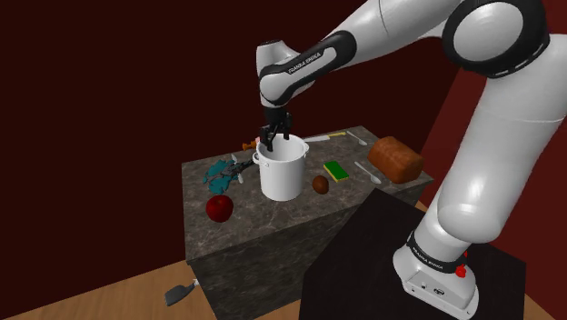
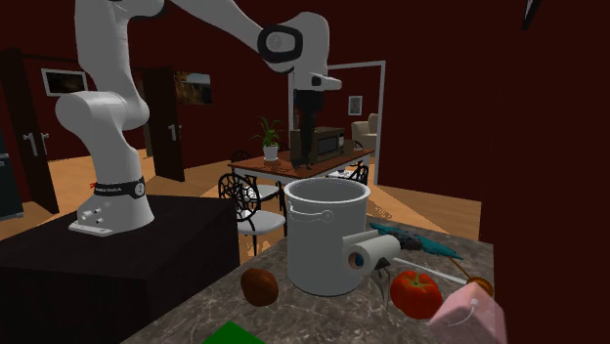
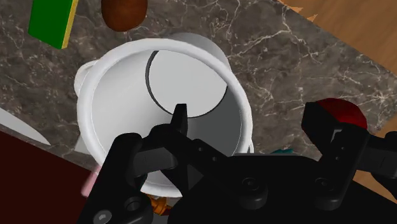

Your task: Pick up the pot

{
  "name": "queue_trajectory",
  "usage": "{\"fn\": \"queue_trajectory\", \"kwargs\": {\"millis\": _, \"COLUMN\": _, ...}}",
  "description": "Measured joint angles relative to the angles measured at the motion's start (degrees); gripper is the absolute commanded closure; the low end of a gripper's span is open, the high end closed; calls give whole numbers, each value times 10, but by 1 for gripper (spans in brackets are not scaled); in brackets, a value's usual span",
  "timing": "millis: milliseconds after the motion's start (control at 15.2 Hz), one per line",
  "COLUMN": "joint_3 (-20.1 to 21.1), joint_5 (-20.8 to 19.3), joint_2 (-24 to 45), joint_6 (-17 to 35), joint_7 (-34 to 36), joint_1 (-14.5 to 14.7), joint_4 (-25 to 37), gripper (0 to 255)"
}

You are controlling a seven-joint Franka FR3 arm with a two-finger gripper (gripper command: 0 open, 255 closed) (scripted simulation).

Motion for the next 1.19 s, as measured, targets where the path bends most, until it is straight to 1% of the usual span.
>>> {"fn": "queue_trajectory", "kwargs": {"millis": 198, "joint_3": 0, "joint_5": -2, "joint_2": 68, "joint_6": 15, "joint_7": 0, "joint_1": 1, "joint_4": 44, "gripper": 0}}
{"fn": "queue_trajectory", "kwargs": {"millis": 396, "joint_3": 2, "joint_5": -4, "joint_2": 137, "joint_6": 20, "joint_7": 4, "joint_1": 5, "joint_4": 100, "gripper": 0}}
{"fn": "queue_trajectory", "kwargs": {"millis": 462, "joint_3": 2, "joint_5": -4, "joint_2": 150, "joint_6": 23, "joint_7": 4, "joint_1": 6, "joint_4": 109, "gripper": 0}}
{"fn": "queue_trajectory", "kwargs": {"millis": 924, "joint_3": 1, "joint_5": -7, "joint_2": 188, "joint_6": 61, "joint_7": 6, "joint_1": 6, "joint_4": 107, "gripper": 0}}
{"fn": "queue_trajectory", "kwargs": {"millis": 990, "joint_3": 1, "joint_5": -7, "joint_2": 190, "joint_6": 63, "joint_7": 7, "joint_1": 7, "joint_4": 107, "gripper": 255}}
{"fn": "queue_trajectory", "kwargs": {"millis": 1188, "joint_3": 1, "joint_5": -7, "joint_2": 192, "joint_6": 66, "joint_7": 8, "joint_1": 7, "joint_4": 107, "gripper": 255}}
